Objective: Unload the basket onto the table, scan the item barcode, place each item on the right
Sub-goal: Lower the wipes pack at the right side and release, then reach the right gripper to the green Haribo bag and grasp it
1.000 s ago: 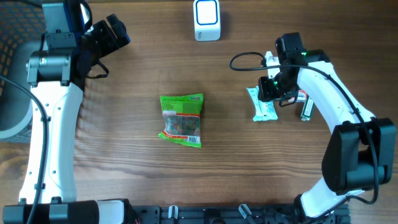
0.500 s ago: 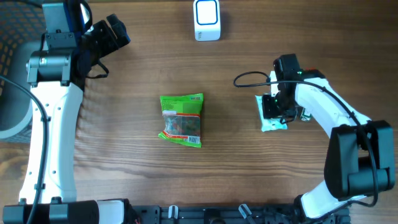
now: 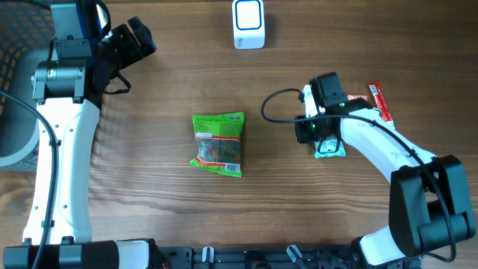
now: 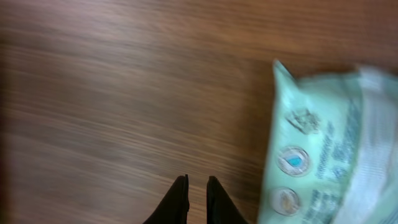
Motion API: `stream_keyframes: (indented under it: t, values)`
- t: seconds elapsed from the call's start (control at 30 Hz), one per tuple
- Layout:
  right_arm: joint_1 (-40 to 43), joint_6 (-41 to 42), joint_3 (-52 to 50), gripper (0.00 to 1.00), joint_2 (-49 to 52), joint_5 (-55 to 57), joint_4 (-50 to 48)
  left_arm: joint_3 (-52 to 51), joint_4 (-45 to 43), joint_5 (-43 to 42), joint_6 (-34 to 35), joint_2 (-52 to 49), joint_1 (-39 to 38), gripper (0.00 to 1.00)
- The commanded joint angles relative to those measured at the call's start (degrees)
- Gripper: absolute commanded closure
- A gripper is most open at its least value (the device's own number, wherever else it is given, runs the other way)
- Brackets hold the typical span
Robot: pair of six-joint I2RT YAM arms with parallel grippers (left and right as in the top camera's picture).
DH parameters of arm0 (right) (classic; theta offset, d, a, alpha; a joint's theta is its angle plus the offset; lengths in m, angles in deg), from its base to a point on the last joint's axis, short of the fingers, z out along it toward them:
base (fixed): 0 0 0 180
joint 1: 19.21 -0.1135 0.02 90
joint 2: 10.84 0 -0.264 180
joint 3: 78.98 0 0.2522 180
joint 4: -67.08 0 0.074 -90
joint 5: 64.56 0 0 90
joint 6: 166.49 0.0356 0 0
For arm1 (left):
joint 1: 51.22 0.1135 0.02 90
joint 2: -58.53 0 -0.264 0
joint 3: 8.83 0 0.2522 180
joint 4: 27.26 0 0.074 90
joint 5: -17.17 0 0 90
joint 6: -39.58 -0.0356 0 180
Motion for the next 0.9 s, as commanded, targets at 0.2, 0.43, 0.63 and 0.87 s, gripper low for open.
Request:
stream_keyframes:
  t: [0.2, 0.43, 0.63, 0.87]
  values:
    - [0.1, 2.1, -0.9, 0.88, 0.0, 30.2, 3.0, 0.1, -0.1, 0.6, -0.7, -0.1, -0.1, 0.00]
    - [0.1, -1.6, 6.3, 0.31, -1.0, -19.5, 0.5, 0.1, -0.1, 0.6, -0.7, -0.1, -0.1, 0.00]
    - [-8.0, 1.0, 6.1, 0.39, -0.8, -32.2, -10.4, 0.1, -0.1, 0.6, -0.7, -0.1, -0.1, 0.00]
    - [-21.9, 0.4, 6.1, 0.15, -0.8, -17.6, -11.8, 0.1, -0.1, 0.6, -0.7, -0.1, -0.1, 0.00]
